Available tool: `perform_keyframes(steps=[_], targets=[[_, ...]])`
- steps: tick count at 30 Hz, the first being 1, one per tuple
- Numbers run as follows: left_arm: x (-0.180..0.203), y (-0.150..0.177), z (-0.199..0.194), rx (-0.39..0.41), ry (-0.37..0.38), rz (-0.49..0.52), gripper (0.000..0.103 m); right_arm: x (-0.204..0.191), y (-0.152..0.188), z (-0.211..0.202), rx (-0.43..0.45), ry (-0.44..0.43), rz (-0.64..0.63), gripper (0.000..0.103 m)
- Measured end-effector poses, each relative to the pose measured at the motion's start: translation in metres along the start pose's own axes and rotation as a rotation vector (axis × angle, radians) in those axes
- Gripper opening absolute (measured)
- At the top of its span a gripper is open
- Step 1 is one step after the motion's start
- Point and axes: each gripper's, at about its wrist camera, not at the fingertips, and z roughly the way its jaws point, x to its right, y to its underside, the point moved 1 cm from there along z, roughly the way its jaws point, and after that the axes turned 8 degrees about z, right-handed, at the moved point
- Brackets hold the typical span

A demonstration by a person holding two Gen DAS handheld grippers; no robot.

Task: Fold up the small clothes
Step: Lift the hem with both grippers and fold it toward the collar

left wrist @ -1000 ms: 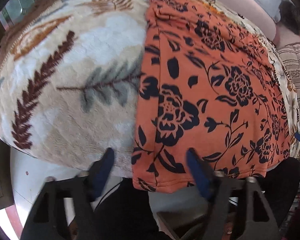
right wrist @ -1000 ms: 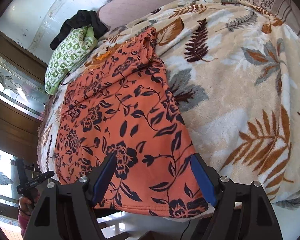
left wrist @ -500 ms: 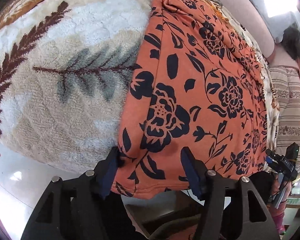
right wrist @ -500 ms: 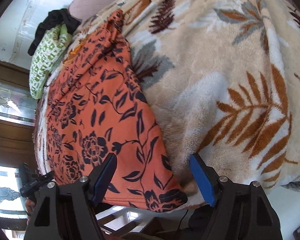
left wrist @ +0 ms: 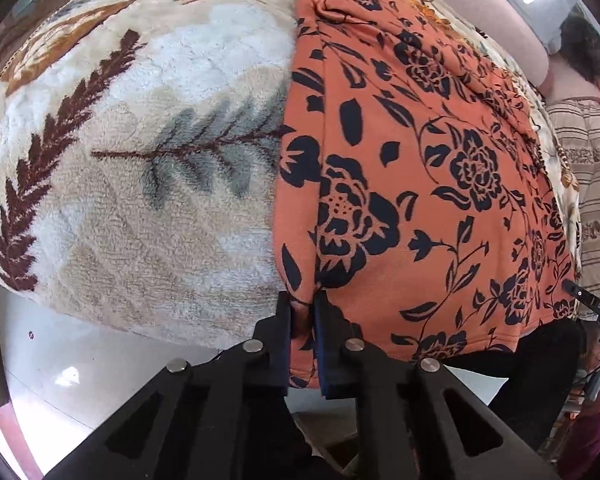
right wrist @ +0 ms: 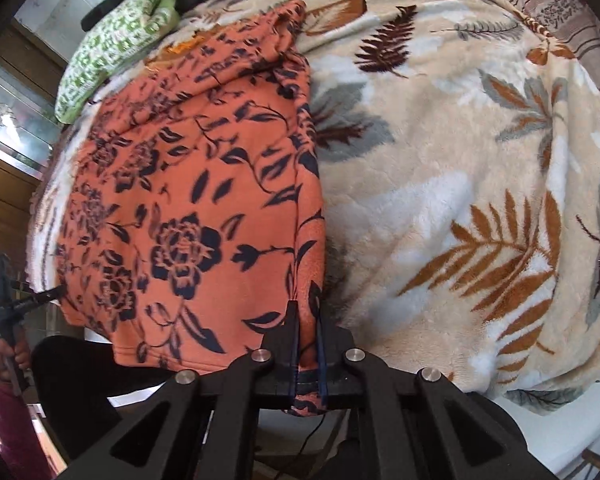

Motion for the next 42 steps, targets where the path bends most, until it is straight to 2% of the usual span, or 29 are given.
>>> perform_keyframes(steps=[1,3,5,9,10,12,13,15,18,21,27,32,36,42], targets=[[-0.002,-0.001,0.003,-0.017,-0.018,-0.013,0.03,-0.001,-0.001,0.003,-0.013,-0.007,0.005,0.007],[-0.004,0.005,0.002,-0.026,0.001,-0.018,0.047,-0.002,-0.002,0.013,-0.049,0.015,0.025,0.008],[0.005,0.001,0.005,-0.038,0.006,0.019,0.059,0.0,-0.003,0.02,-0.077,0.014,0.047,0.008],[0.028,0.0,0.013,-0.062,-0.079,0.1,0.061,0.0,0.0,0.026,-0.076,0.059,0.037,0.009],[0.029,0.0,0.013,-0.06,-0.084,0.105,0.06,0.0,0.0,0.028,-0.078,0.062,0.035,0.009],[0.034,-0.001,0.012,-0.054,-0.099,0.119,0.04,0.003,0.0,0.032,-0.085,0.065,0.043,0.009],[0.034,-0.001,0.012,-0.052,-0.1,0.125,0.036,0.004,0.001,0.033,-0.082,0.056,0.046,0.009],[0.032,0.0,0.008,-0.042,-0.063,0.126,0.009,0.006,0.001,0.033,-0.074,0.038,0.037,0.009],[0.026,0.0,-0.001,-0.02,-0.038,0.132,0.008,0.011,0.002,0.028,-0.06,0.029,0.029,0.008],[0.028,0.002,-0.013,0.004,-0.003,0.14,0.008,0.005,0.002,0.014,-0.042,-0.029,0.026,0.007],[0.017,-0.01,-0.073,0.101,0.171,0.132,0.007,-0.003,-0.022,-0.026,0.004,-0.185,0.063,0.007],[0.005,-0.039,-0.116,0.198,0.264,0.102,0.007,-0.01,-0.056,-0.048,0.055,-0.276,0.094,0.007],[0.007,-0.062,-0.137,0.258,0.288,0.096,0.006,-0.014,-0.076,-0.053,0.092,-0.299,0.127,0.007],[0.019,-0.092,-0.147,0.278,0.287,0.125,0.006,-0.011,-0.095,-0.061,0.103,-0.355,0.155,0.007]])
